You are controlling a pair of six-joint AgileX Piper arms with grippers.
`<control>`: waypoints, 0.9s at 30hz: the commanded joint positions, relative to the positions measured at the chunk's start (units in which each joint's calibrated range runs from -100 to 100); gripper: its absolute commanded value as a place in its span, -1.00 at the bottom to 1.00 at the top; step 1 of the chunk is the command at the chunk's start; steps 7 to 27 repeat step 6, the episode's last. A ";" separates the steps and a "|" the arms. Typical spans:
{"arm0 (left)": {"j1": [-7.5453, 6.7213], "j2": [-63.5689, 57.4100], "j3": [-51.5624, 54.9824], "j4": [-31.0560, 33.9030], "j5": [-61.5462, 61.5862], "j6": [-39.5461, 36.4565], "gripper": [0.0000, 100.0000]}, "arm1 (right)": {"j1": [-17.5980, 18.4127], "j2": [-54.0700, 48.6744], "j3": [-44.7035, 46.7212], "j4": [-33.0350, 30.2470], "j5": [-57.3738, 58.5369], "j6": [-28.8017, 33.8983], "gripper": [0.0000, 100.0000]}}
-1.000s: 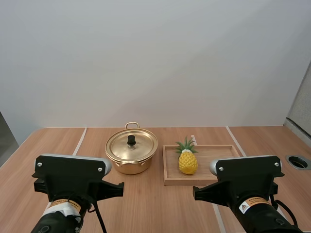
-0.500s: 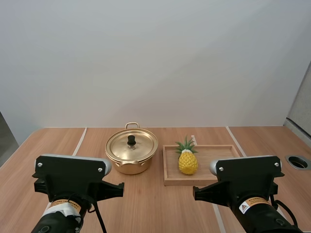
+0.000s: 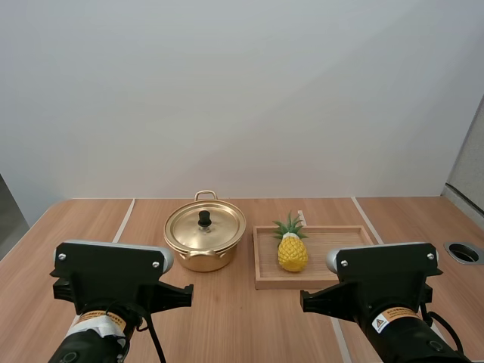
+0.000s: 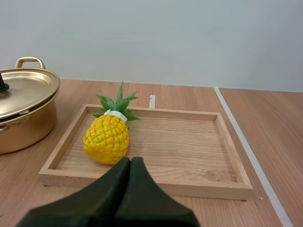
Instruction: Open the pot, put the grape inside, and close it
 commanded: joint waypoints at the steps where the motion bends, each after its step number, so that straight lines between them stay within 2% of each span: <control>1: 0.02 -0.36 0.06 -0.56 -1.29 -0.57 -1.00 | -0.10 -0.36 0.22 0.12 -1.23 -0.33 -1.00; 27: 0.02 -0.36 0.06 -0.56 -1.29 -0.57 -1.00 | -0.10 -0.36 0.22 0.12 -1.23 -0.33 -1.00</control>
